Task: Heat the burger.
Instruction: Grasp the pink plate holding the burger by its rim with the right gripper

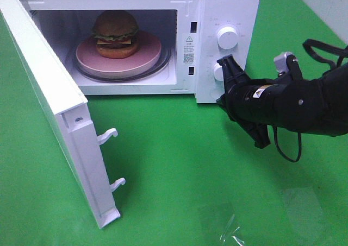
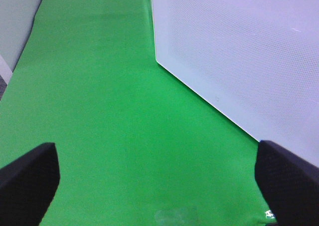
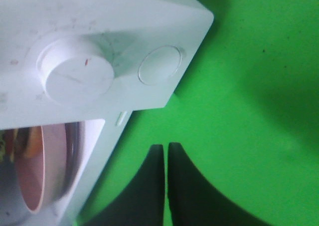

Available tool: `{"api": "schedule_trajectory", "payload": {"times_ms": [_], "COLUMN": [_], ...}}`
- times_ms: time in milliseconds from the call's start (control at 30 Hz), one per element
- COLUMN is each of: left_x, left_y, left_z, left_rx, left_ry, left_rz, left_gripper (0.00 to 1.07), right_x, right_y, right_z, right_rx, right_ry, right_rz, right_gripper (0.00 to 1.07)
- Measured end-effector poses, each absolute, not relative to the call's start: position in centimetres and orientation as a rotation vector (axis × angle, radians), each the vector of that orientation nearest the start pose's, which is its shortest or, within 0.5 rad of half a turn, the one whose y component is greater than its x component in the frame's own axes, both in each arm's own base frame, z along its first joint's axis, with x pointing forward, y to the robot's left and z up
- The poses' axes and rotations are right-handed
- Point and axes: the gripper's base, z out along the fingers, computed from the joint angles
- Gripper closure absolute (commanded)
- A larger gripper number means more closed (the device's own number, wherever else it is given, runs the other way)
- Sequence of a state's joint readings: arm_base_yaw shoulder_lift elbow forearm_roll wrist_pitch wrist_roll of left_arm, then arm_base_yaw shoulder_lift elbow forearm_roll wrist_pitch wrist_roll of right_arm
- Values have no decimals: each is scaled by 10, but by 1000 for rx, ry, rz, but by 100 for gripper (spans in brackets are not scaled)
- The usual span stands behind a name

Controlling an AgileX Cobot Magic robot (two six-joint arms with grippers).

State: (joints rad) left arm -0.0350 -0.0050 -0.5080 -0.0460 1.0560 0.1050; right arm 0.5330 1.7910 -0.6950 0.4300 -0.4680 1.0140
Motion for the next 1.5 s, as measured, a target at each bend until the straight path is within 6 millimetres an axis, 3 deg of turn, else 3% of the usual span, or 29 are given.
{"api": "schedule_trajectory", "payload": {"times_ms": [100,267,300,367,600,633,667,733,767,800,833,867,933,967,1000,1067,1100,1133,1233,1267,1433,1500], "left_x": [-7,-7,-7,-7,-7,-7,-7,-7,-7,-7,-7,-7,-7,-7,-7,-7,-7,-7,-7,-7,-7,-7], "left_y": [-3,-3,-3,-3,-3,-3,-3,-3,-3,-3,-3,-3,-3,-3,-3,-3,-3,-3,-3,-3,-3,-3], "left_z": [280,280,280,280,280,280,280,280,280,280,280,280,280,280,280,280,280,280,280,280,280,280], "left_rx": [144,144,144,144,144,144,144,144,144,144,144,144,144,144,144,144,144,144,144,144,144,144], "left_ry": [2021,2021,2021,2021,2021,2021,2021,2021,2021,2021,2021,2021,2021,2021,2021,2021,2021,2021,2021,2021,2021,2021], "left_rz": [-11,-11,-11,-11,-11,-11,-11,-11,-11,-11,-11,-11,-11,-11,-11,-11,-11,-11,-11,-11,-11,-11], "left_gripper": [7,7,7,7,7,7,7,7,7,7,7,7,7,7,7,7,7,7,7,7,7,7], "right_x": [286,274,274,265,258,257,257,256,256,257,257,257,257,257,257,257,257,258,259,261,263,267], "right_y": [151,151,151,152,155,157,157,160,160,161,161,161,161,161,161,159,159,158,158,158,159,160], "right_z": [147,156,156,156,153,155,155,161,161,166,166,169,169,172,172,177,177,179,181,183,186,190], "right_rx": [971,642,642,432,154,2,2,-310,-310,-460,-460,-637,-637,-787,-787,-1161,-1161,-1314,-1437,-1567,-1734,-1916], "right_ry": [2084,2281,2281,2410,2571,2618,2618,2672,2672,2677,2677,2675,2675,2667,2667,2590,2590,2527,2459,2372,2241,2064], "right_rz": [851,700,700,610,518,478,478,394,394,351,351,299,299,257,257,148,148,107,75,41,-1,-60], "right_gripper": [104,103,103,103,103,103,103,103,103,103,103,102,102,102,102,101,101,101,100,99,98,94]}}
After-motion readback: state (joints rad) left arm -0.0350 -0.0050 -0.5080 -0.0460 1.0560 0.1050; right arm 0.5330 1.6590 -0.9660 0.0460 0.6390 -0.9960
